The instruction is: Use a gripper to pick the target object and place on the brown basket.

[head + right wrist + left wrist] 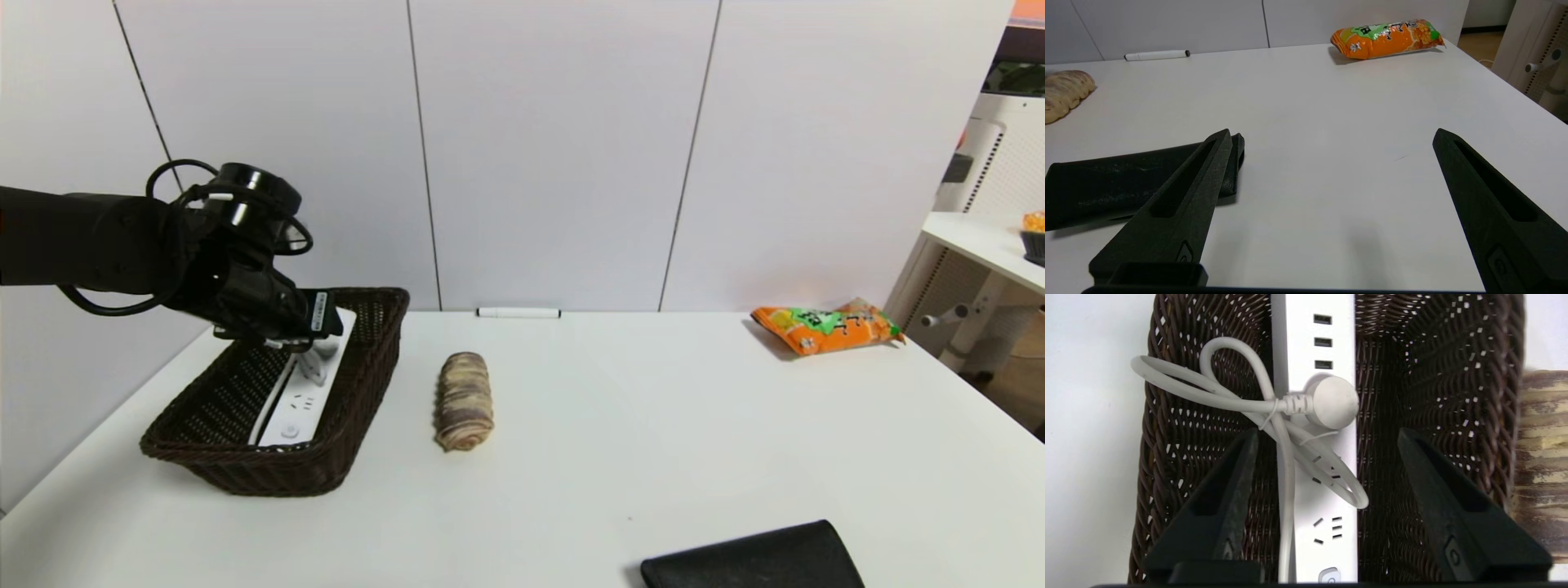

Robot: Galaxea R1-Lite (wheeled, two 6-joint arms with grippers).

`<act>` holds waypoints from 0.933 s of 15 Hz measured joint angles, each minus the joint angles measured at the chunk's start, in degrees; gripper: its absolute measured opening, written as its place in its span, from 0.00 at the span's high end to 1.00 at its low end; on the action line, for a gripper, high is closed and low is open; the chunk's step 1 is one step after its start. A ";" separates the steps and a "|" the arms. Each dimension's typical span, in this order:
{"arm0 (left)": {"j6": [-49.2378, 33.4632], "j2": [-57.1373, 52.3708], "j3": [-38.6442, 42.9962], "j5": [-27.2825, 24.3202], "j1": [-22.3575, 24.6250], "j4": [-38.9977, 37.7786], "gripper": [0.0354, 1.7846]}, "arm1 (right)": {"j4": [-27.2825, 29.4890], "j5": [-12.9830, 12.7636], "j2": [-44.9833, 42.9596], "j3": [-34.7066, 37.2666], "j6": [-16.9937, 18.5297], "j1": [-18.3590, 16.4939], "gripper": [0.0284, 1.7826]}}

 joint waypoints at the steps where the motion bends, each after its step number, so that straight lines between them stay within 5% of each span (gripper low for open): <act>1: 0.35 -0.83 0.44 0.00 -0.22 -0.20 0.25 | 0.00 0.00 0.00 0.02 0.00 0.00 0.05; 6: 9.50 -13.32 8.87 -0.02 -1.35 -2.66 0.15 | 0.02 0.00 0.00 0.00 0.00 0.00 0.05; 14: 15.64 -50.94 54.11 -0.07 1.07 -24.77 0.08 | 0.02 0.00 0.00 0.00 0.00 0.00 0.05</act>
